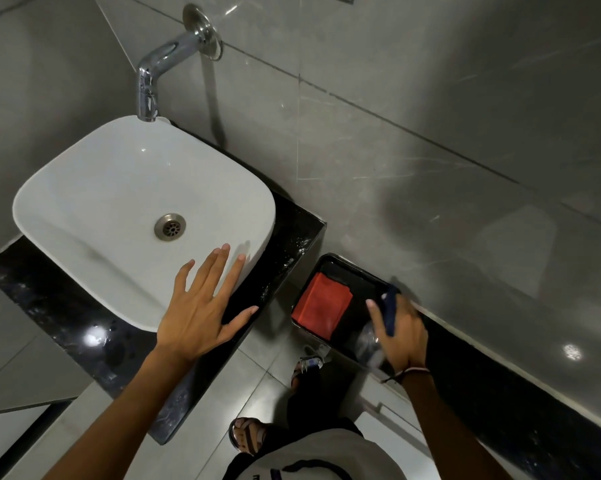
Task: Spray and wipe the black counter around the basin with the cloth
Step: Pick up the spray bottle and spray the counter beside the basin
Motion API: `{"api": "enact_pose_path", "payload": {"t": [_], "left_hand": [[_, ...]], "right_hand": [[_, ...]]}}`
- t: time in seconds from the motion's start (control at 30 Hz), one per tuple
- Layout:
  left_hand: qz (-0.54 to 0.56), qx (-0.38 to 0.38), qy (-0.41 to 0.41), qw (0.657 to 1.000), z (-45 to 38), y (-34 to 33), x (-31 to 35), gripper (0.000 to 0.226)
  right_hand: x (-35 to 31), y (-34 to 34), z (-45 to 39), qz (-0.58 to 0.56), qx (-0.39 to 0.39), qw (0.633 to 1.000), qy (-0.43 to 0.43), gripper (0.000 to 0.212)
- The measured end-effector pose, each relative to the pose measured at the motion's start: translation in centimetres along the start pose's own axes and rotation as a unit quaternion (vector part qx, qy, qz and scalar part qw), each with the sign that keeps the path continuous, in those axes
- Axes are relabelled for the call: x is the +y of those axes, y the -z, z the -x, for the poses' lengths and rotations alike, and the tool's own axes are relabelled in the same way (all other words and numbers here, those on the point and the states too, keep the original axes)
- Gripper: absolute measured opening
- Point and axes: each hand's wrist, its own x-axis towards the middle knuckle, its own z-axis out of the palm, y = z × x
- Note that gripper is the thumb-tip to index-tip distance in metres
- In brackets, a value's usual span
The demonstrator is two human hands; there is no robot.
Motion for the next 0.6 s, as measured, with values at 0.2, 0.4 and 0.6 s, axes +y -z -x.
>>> {"api": "enact_pose_path", "payload": {"t": [0.2,0.4,0.6], "left_hand": [[0.006,-0.015,0.002,1.0,-0.1,0.1,0.0,0.091],[0.016,-0.012,0.006,1.0,0.1,0.4,0.0,0.09],[0.09,-0.003,-0.002,0.996,0.1,1.0,-0.6,0.087]], "right_hand": [[0.8,0.3,-3.8,-0.034,-0.001,0.999,-0.011,0.068],[1.5,-1.0,-2.4,-0.136,-0.017,0.985,-0.102,0.096],[-0.7,-5.6,4.9,-0.291,0.002,0.895,-0.339,0.046]]}}
